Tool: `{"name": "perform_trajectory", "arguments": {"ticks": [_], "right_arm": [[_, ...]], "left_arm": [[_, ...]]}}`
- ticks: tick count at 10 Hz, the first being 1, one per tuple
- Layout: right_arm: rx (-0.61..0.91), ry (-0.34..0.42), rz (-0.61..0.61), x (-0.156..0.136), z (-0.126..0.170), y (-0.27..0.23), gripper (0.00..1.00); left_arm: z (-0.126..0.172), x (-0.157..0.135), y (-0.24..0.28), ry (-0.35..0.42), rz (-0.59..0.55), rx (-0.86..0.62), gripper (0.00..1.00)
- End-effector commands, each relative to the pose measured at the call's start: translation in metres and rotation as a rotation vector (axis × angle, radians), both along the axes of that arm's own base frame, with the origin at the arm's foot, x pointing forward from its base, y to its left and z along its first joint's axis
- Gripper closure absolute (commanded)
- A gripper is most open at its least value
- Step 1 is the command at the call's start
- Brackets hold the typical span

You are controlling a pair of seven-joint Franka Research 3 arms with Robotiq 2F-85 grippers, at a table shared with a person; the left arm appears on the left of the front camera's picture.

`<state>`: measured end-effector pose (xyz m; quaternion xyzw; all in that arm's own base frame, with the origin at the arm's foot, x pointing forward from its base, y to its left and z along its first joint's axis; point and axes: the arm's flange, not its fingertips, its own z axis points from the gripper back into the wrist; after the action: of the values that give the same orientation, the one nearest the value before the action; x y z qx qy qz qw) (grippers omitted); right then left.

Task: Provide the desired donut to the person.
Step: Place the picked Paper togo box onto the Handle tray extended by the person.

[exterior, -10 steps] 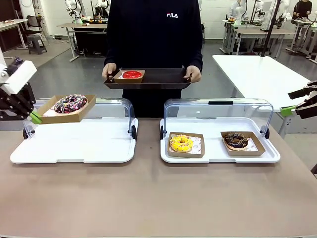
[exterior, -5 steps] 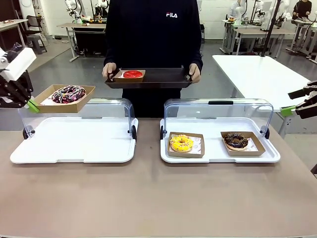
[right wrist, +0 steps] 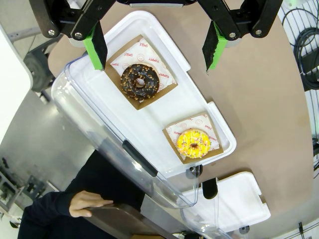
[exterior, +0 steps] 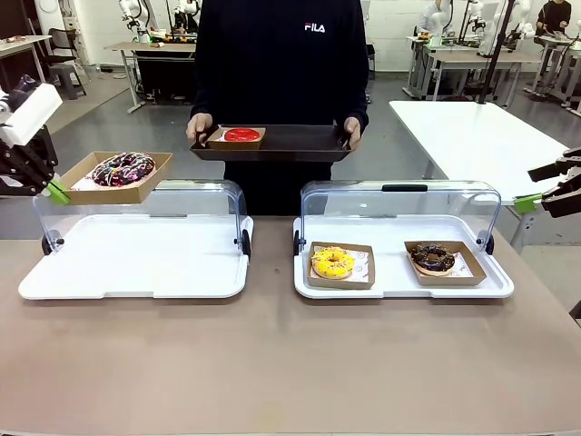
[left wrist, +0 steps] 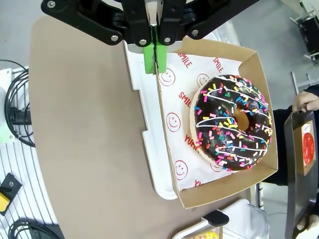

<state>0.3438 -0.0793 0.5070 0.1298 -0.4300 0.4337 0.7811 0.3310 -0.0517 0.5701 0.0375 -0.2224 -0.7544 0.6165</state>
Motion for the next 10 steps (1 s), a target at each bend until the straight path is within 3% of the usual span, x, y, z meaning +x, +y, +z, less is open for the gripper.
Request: {"name": "perform_trajectory", "arguments": {"ticks": [1,10], "right_arm": [[0.017,-0.008,0.011,0.0012,-0.0028,0.0000,0.00],[0.017,-0.008,0.011,0.0012,-0.0028,0.0000,0.00]], "left_arm": [[-0.0012,-0.0012,0.0011,-0.009,0.006,0.000,1.00],[-0.0012,-0.0012,0.0011,-0.009,0.006,0.000,1.00]]}}
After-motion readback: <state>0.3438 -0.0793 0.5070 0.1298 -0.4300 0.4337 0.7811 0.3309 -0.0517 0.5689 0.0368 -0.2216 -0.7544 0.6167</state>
